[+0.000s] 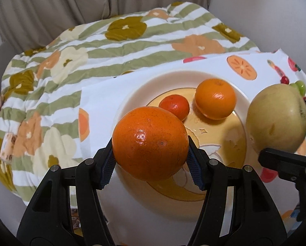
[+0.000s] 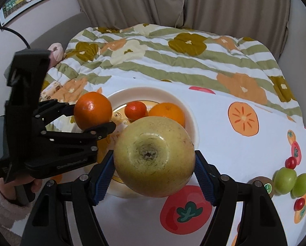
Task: Organize fruits
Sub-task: 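Carry the orange to the bowl and release it with the left tool while the right tool carries the apple, then lower the yellow apple into the bowl and open the right tool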
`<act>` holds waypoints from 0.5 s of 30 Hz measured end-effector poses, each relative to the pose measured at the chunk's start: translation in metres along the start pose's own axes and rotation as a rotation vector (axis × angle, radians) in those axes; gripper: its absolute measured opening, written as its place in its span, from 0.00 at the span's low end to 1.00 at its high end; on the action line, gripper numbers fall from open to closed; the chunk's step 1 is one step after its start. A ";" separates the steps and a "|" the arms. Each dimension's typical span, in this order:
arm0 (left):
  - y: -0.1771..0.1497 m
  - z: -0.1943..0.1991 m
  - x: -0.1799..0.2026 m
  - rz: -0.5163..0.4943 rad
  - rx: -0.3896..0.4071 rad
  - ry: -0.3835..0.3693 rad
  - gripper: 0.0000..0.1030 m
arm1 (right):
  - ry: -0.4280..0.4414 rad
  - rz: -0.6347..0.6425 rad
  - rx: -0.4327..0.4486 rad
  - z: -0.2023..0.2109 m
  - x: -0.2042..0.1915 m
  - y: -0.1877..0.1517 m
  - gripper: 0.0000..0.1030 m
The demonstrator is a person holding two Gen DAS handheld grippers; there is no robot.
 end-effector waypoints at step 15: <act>0.013 0.017 -0.005 -0.022 0.076 -0.016 1.00 | -0.032 -0.014 -0.012 0.004 0.016 -0.002 0.68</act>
Point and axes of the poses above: each gripper's, at about its wrist camera, not at the fingertips, and z roughly against the way its jaws point, x to its right, y to its top, the point moved 4 cm from there along -z, roughly the way its jaws point, and after that the axes turned 2 degrees about x, right-handed, at the moved point
